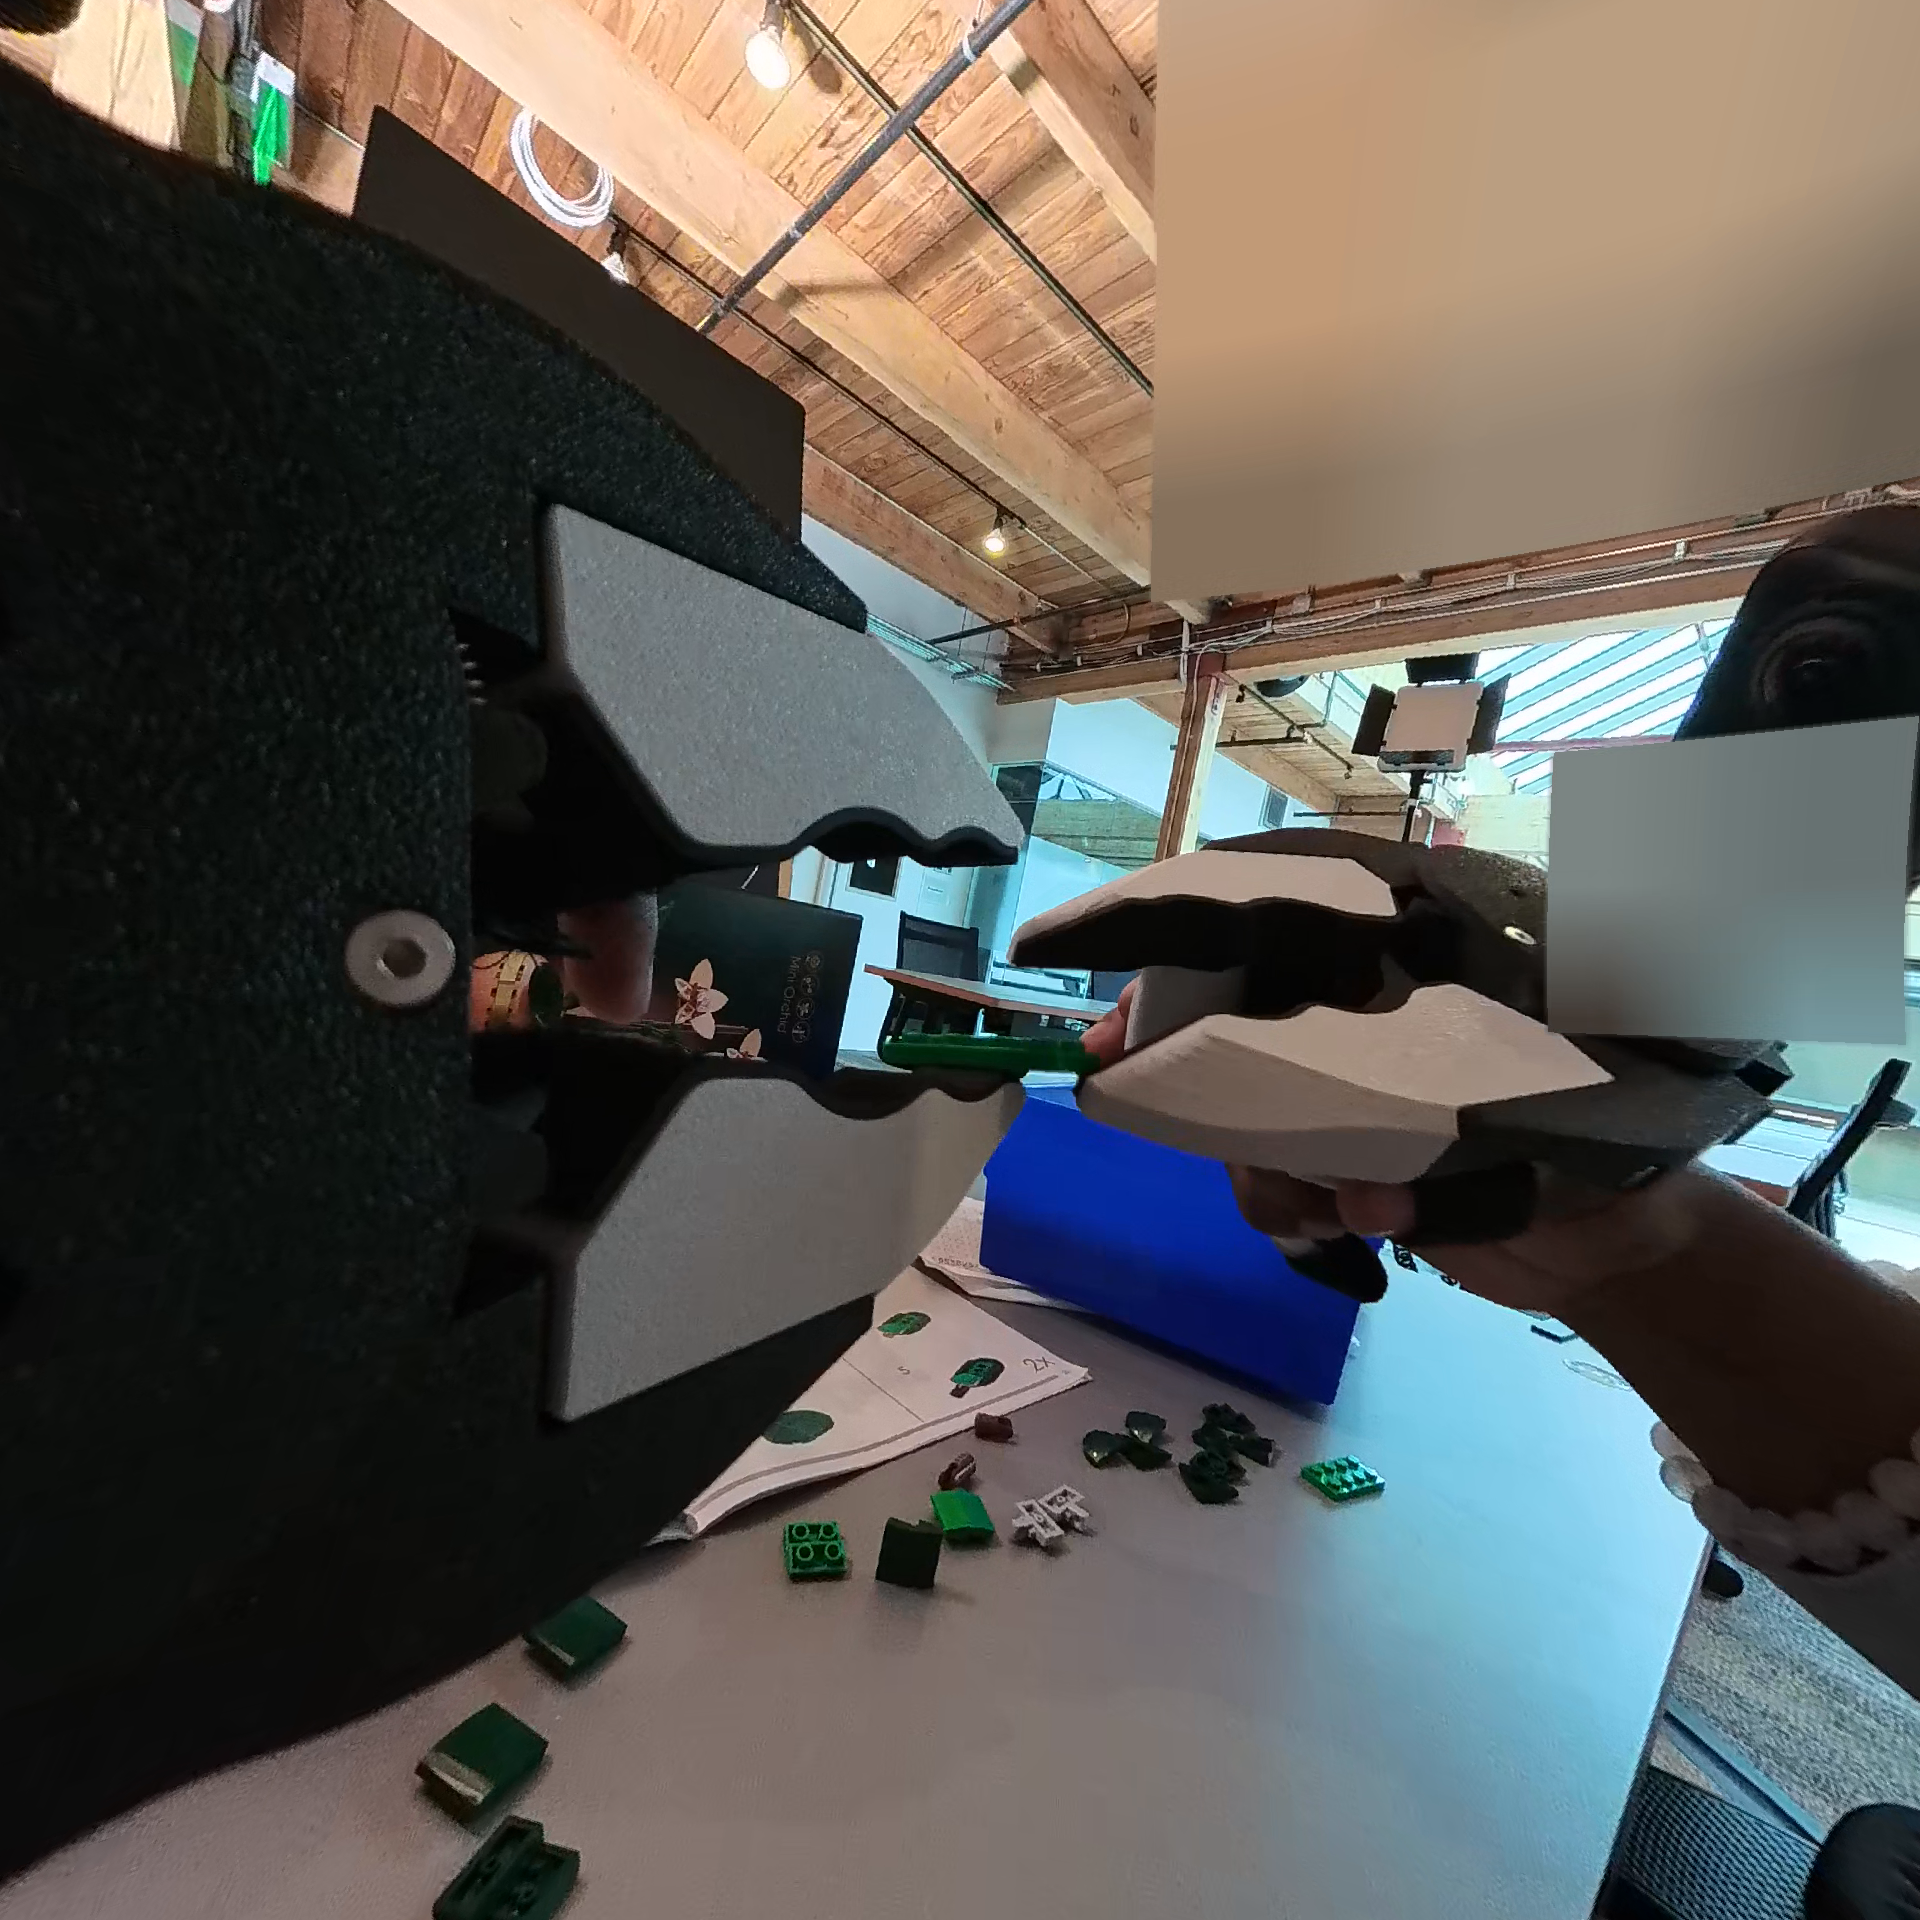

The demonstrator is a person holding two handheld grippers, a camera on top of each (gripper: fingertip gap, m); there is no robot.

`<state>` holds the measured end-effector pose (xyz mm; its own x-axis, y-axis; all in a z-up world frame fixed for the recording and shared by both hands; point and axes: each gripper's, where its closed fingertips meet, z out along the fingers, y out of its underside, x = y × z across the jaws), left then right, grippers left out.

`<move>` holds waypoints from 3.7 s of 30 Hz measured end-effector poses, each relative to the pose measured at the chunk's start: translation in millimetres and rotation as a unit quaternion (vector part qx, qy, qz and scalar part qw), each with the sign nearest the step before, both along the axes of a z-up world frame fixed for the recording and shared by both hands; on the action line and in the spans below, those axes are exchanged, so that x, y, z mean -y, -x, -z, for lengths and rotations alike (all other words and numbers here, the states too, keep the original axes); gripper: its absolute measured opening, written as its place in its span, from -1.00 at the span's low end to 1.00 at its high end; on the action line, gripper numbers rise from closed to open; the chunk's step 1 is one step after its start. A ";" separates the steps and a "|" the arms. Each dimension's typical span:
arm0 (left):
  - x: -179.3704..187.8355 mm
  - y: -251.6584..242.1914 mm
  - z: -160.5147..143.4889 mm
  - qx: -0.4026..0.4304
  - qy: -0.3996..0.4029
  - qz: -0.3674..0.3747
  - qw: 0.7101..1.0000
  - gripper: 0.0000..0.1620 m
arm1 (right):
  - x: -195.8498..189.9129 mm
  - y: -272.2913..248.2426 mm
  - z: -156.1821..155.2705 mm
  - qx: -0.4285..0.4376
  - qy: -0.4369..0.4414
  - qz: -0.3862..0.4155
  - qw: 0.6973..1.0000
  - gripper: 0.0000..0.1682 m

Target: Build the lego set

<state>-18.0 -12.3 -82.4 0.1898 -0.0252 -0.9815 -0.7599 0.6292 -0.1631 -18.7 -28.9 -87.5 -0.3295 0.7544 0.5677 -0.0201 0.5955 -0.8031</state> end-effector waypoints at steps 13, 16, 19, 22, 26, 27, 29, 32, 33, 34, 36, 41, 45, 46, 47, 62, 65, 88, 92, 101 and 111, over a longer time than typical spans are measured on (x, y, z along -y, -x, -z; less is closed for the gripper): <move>-2.9 7.3 -0.1 -0.007 -0.002 -0.013 1.000 -0.56 | -32.0 -19.3 14.4 0.095 0.056 0.005 0.994 -0.74; -2.7 9.4 -0.5 -0.011 -0.003 -0.018 1.000 -0.56 | -57.7 -28.3 56.7 0.205 0.073 0.018 0.976 -0.73; -3.3 14.2 -2.4 -0.012 -0.005 -0.025 1.000 -0.56 | -74.5 -28.5 92.6 0.256 0.060 0.033 0.964 -0.73; -4.2 17.6 -3.2 -0.011 -0.006 -0.030 0.999 -0.57 | -79.4 -26.3 123.0 0.299 0.034 0.032 0.953 -0.74; -6.5 21.7 -2.7 -0.010 -0.005 -0.036 0.999 -0.57 | -95.4 -14.6 147.9 0.328 0.018 0.086 0.941 -0.78; -6.8 22.1 -2.5 -0.009 -0.005 -0.038 0.999 -0.57 | -96.1 -14.4 152.5 0.344 0.032 0.099 0.933 -0.77; -6.8 23.7 -3.1 -0.008 -0.006 -0.039 0.999 -0.57 | -94.9 -15.6 156.3 0.360 0.069 0.124 0.922 -0.70; -6.2 23.5 -3.8 -0.005 -0.006 -0.036 0.999 -0.58 | -98.6 -14.6 159.3 0.343 0.121 0.172 0.915 -0.68; -6.3 23.5 -3.0 -0.005 -0.005 -0.035 0.999 -0.58 | -101.2 -15.3 163.0 0.345 0.128 0.185 0.911 -0.69; -6.7 23.5 -2.2 -0.005 -0.003 -0.035 0.999 -0.58 | -100.9 -16.1 166.5 0.350 0.131 0.186 0.909 -0.75; -7.8 24.2 -1.5 -0.004 -0.002 -0.034 0.999 -0.58 | -93.5 -15.5 167.0 0.357 0.142 0.160 0.909 -0.96; -4.4 21.6 -6.5 -0.003 -0.009 -0.030 1.000 -0.58 | -48.9 -28.9 148.3 0.472 0.267 -0.025 0.840 -0.97; -3.0 19.3 -7.1 -0.007 -0.011 -0.031 0.999 -0.58 | -51.4 -43.2 169.1 0.594 0.231 -0.045 0.770 -0.96; -2.7 18.9 -7.2 -0.008 -0.012 -0.030 0.999 -0.58 | -49.1 -40.4 167.2 0.600 0.238 -0.056 0.762 -0.94; -2.2 18.5 -7.5 -0.008 -0.012 -0.030 0.999 -0.58 | -51.6 -36.5 167.9 0.603 0.235 -0.049 0.761 -0.93; -4.9 22.2 -3.3 -0.012 -0.013 -0.032 0.999 -0.58 | -57.6 -31.3 166.3 0.420 -0.008 -0.092 0.903 -0.57; -4.7 20.0 -3.2 -0.012 -0.012 -0.030 0.999 -0.58 | -55.7 -28.0 168.9 0.422 -0.002 -0.105 0.901 -0.61; 3.5 7.0 -7.0 -0.003 -0.019 -0.011 1.000 -0.53 | -18.3 -22.6 1.1 0.349 0.238 -0.085 0.902 -0.81; 6.6 -0.7 -5.9 -0.004 -0.018 0.002 1.000 -0.50 | -8.2 -17.0 -2.8 0.389 0.261 -0.103 0.877 -0.82; 6.8 -3.0 -4.3 0.000 -0.018 0.007 1.000 -0.51 | -3.2 -9.7 3.6 0.429 0.222 -0.092 0.871 -0.82; 6.8 -3.1 -5.8 0.005 -0.019 0.009 1.000 -0.55 | -0.6 -7.5 4.4 0.439 0.212 -0.096 0.867 -0.82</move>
<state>-14.9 -19.0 -76.6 0.1988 0.0080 -0.9800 -0.7472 0.6483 -0.1463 -11.2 -28.3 -91.9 -0.6375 0.7169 -0.2823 0.6446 0.2956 -0.7050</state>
